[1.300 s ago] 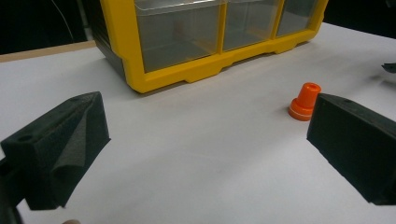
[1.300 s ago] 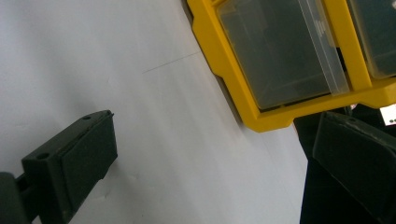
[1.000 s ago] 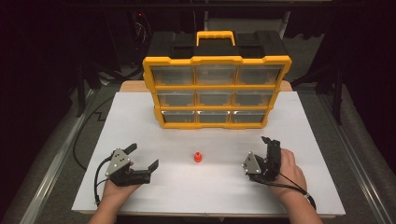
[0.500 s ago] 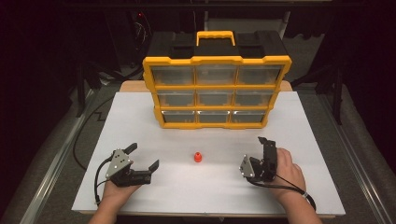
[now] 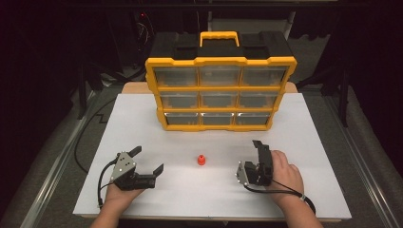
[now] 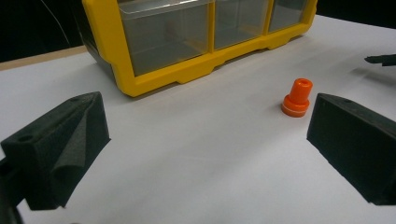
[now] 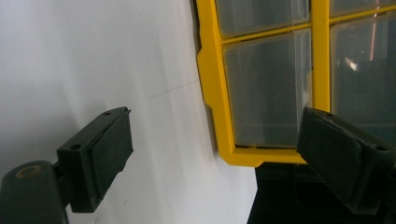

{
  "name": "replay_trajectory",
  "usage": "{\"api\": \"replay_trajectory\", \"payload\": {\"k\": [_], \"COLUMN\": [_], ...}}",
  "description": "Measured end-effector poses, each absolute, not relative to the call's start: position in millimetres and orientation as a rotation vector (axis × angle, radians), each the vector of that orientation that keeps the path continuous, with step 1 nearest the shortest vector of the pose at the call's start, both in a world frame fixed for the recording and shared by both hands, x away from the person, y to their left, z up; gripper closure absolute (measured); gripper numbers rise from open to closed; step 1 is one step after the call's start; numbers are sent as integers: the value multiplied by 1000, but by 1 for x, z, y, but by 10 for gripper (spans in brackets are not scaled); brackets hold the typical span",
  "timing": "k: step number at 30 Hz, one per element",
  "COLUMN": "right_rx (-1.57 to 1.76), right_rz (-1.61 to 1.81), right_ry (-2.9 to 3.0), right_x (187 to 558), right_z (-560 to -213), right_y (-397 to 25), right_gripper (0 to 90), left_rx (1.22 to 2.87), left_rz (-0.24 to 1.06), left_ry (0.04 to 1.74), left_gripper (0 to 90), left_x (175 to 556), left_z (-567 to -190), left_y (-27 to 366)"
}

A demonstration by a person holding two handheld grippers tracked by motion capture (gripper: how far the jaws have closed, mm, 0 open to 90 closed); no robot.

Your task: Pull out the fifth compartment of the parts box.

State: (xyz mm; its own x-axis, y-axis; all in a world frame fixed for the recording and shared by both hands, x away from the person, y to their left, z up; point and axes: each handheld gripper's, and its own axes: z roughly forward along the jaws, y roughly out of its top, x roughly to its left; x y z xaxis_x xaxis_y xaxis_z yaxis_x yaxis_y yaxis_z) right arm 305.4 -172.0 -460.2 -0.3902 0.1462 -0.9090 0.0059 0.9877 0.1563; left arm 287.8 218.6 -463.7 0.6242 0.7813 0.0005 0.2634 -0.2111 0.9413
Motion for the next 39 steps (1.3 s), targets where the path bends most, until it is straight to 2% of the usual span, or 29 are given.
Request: {"api": "replay_trajectory", "payload": {"k": [13,20,39], "right_rx": [76,87,91], "right_rz": [126,128,148], "right_ry": [1929,1888,1778], "right_x": [309,318,339], "right_z": [-463,-452,-415], "right_y": [-149,-138,-116], "right_gripper": [215,277,357], "left_rx": [1756,1758,1750], "left_rz": [567,566,567], "left_ry": [843,837,819], "left_gripper": [2,3,2], "left_x": [289,289,288], "left_z": [-465,-466,-465], "left_y": [219,217,218]}}
